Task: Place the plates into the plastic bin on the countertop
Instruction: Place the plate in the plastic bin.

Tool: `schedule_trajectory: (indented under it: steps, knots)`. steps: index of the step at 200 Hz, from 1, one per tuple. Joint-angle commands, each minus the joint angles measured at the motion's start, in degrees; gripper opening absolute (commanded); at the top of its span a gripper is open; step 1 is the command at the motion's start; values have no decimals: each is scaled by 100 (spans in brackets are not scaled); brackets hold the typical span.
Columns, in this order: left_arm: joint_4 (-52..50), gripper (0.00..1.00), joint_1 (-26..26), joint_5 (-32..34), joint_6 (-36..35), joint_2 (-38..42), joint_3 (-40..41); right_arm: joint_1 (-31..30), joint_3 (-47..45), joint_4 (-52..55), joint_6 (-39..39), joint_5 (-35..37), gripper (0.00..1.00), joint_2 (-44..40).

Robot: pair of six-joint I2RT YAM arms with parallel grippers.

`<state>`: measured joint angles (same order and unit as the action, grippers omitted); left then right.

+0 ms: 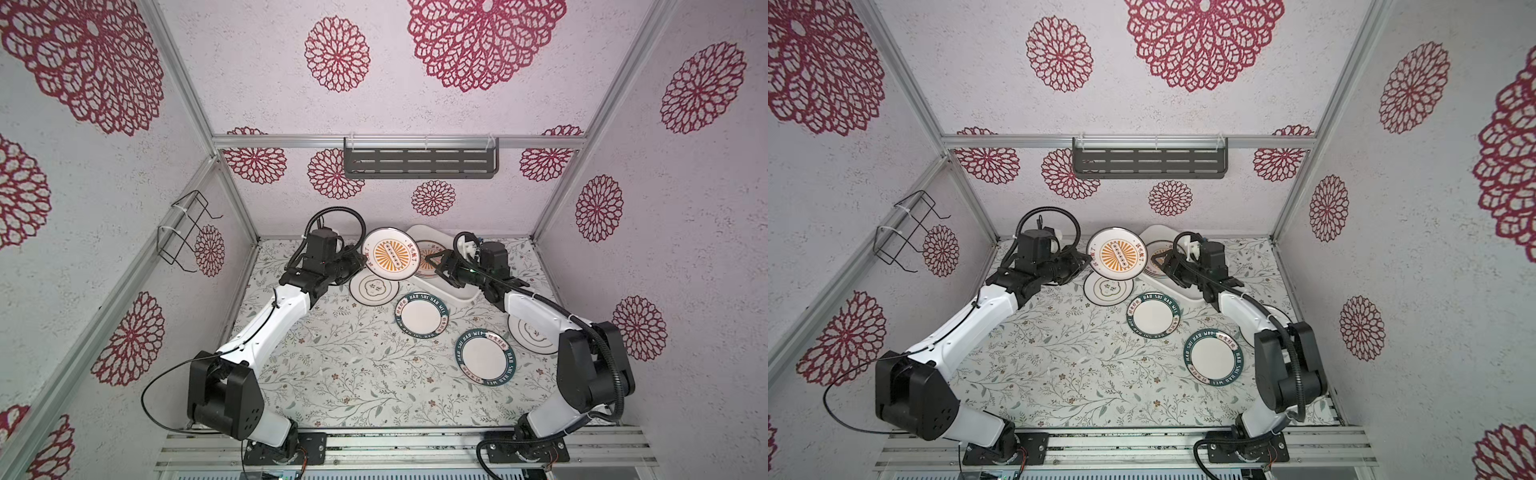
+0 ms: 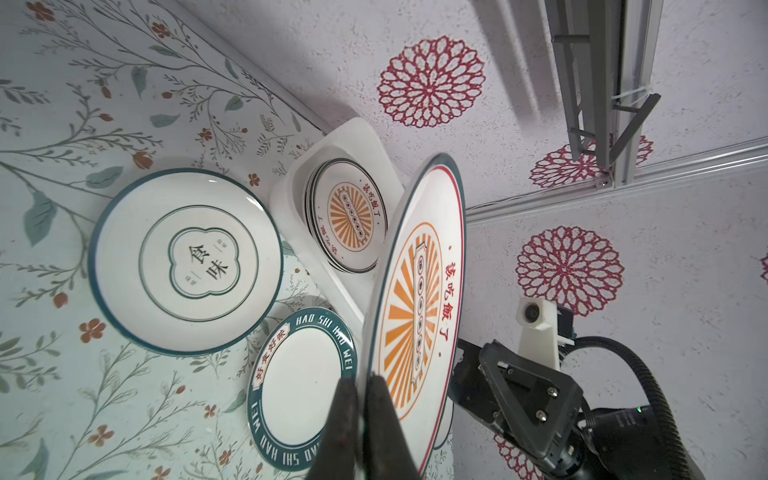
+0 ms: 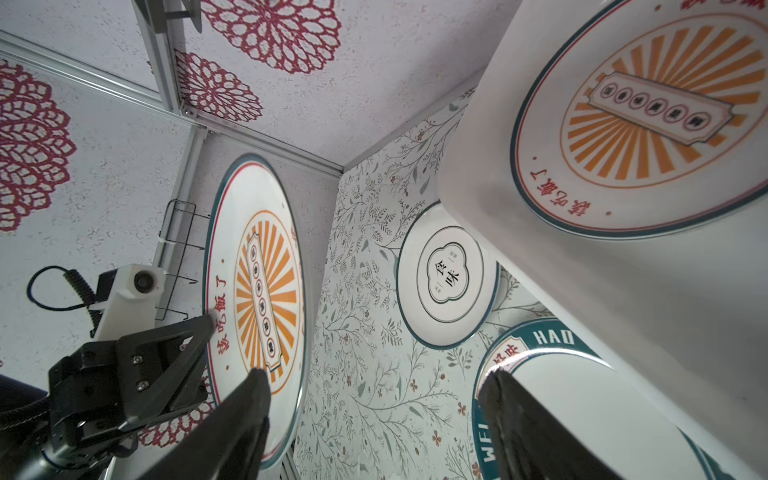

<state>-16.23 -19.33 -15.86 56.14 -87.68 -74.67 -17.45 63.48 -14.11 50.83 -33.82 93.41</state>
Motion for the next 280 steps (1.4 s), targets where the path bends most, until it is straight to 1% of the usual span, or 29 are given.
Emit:
schedule_trajectory:
  steps: [1,26,46,66,90,104,118,134,140,152,161,165,175,179,195,204,210,215,228,239,261,280]
  knots:
    - [615,0,50,-452,-3,-142,-358,-95,195,-620,342,-39,80,108]
    - [535,0,66,-669,-33,-399,-689,-151,431,-653,404,-88,75,310]
    - [604,0,68,-767,24,-509,-735,-162,514,-716,472,-61,68,395]
    - [785,0,63,-839,133,-513,-631,-164,483,-859,611,-37,54,419]
    - [892,0,70,-876,193,-512,-570,-165,499,-930,733,1,33,467]
    - [924,0,58,-911,222,-514,-559,-162,505,-1027,828,-10,25,492]
    - [987,2,55,-934,256,-507,-523,-159,503,-1031,889,3,14,511]
    - [1025,10,52,-951,262,-488,-504,-161,499,-1017,940,45,7,512]
    - [1025,15,50,-941,257,-480,-491,-162,498,-1011,951,58,5,508]
    - [1001,34,49,-895,252,-457,-469,-155,480,-959,964,111,1,490]
    - [943,41,52,-846,231,-435,-469,-153,472,-924,964,157,0,469]
    - [923,45,52,-838,208,-422,-461,-145,465,-908,970,178,0,460]
    - [826,64,46,-727,125,-369,-457,-124,452,-839,943,221,0,426]
    - [766,70,51,-671,85,-343,-463,-119,447,-820,936,241,0,409]
    - [531,87,49,-376,-153,-189,-447,-87,426,-674,846,332,0,342]
    - [328,93,49,-141,-313,-101,-452,-65,427,-538,771,412,0,308]
    - [177,99,41,-1,-429,-39,-452,-50,428,-440,734,485,0,281]
    - [43,97,43,138,-517,-4,-462,-38,426,-378,685,533,0,262]
    - [-296,97,39,443,-720,102,-470,5,416,-170,593,669,0,223]
    - [-533,97,29,550,-878,145,-494,52,415,-9,516,790,0,213]
    - [-1246,97,9,921,-1252,215,-747,144,420,247,407,991,0,213]
    - [-1509,97,0,1237,-1498,324,-837,217,505,465,264,1231,0,264]
